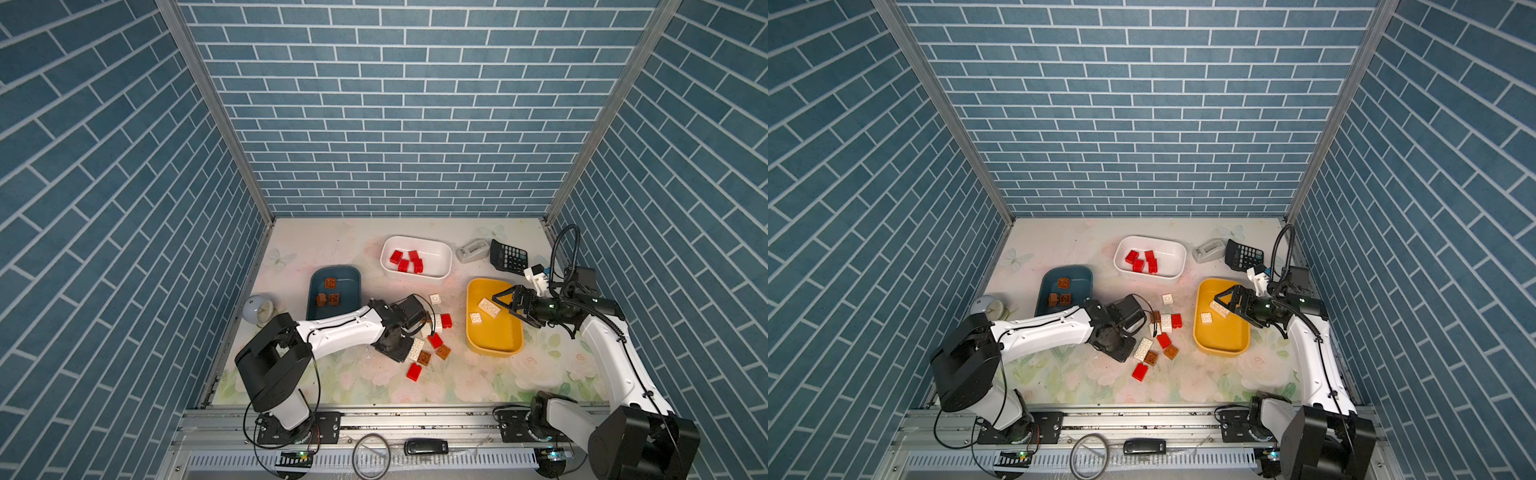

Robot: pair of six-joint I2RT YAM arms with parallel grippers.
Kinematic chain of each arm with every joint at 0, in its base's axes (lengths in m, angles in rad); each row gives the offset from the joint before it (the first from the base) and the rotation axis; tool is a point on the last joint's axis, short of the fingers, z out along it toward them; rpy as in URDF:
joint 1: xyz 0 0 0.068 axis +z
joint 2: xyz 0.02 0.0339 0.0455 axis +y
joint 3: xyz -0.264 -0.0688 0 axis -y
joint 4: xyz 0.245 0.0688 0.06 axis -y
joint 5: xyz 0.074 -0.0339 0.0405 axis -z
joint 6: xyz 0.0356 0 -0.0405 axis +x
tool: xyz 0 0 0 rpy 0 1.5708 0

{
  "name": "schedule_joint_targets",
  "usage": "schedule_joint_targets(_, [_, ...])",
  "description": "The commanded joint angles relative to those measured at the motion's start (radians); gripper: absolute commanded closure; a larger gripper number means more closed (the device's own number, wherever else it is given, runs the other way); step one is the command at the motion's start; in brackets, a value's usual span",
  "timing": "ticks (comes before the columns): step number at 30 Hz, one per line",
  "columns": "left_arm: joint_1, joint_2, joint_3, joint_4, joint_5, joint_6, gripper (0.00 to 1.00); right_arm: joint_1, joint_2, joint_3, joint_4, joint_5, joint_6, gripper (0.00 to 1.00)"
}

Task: Sort the legos into containers by color
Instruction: 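Carry the white brick over the yellow bin and open the left gripper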

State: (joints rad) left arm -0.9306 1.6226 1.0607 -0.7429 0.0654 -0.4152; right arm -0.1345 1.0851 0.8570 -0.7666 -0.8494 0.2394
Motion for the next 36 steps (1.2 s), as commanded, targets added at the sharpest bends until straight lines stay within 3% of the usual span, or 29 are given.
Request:
schedule_joint_targets(1, [0.014,-0.008,0.137,-0.067,0.024,0.022,0.71,0.006,0.003,0.000,0.018,-0.002,0.017,0.01])
schedule_joint_targets(17, [-0.013,0.385,0.701,0.161,0.249,-0.069,0.71,0.004,-0.014,0.003,0.070,0.081,0.039,0.01])
schedule_joint_targets(27, [-0.079,0.538,0.756,0.277,0.291,-0.161,0.68,0.000,-0.048,0.051,0.018,0.187,0.015,0.01])
schedule_joint_targets(36, [-0.077,0.493,0.729,0.270,0.238,-0.157,0.30,-0.001,-0.054,0.069,-0.025,0.202,-0.014,0.01])
